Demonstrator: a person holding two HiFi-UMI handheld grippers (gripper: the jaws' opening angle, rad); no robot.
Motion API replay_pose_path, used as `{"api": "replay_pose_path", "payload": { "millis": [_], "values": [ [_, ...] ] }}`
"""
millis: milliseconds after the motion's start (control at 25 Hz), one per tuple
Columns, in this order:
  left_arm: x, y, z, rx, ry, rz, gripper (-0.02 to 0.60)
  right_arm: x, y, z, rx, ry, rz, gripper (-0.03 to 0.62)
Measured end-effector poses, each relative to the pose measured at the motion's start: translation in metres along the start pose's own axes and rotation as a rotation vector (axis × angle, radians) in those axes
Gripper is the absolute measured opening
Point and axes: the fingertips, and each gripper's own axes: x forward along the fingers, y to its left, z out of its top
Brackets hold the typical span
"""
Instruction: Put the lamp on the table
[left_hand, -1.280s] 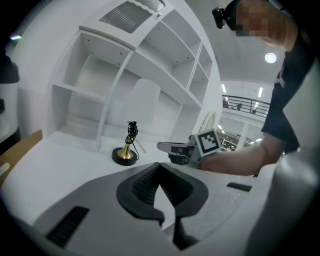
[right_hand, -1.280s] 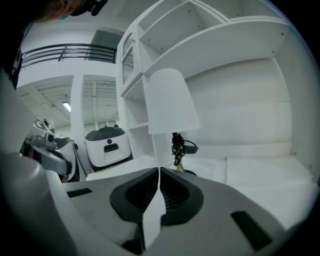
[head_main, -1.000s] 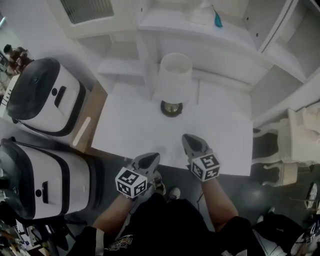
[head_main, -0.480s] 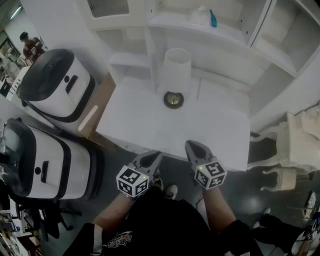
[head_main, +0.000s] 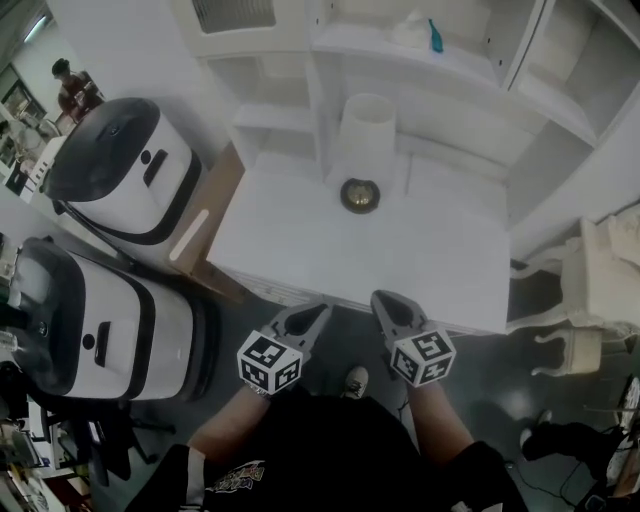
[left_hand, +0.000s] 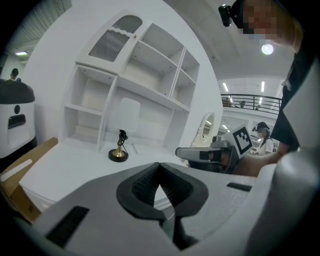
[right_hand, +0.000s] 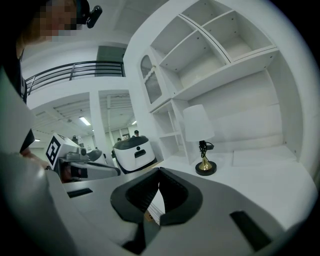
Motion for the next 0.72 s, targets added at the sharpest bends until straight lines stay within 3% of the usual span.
{"api": "replay_pose_path", "payload": {
  "millis": [280, 720],
  "values": [
    [-0.023, 0.043, 0.018, 0.075, 0.038, -0.094, 0.006, 0.029, 0.019, 0.008, 0.043, -0.054, -0.116, 0.026],
    [-0.039, 0.095, 0.01, 0.058, 0.062, -0.218, 0.006, 0.066, 0.061, -0.004, 0.098, -0.062, -0.228, 0.026]
  ]
}}
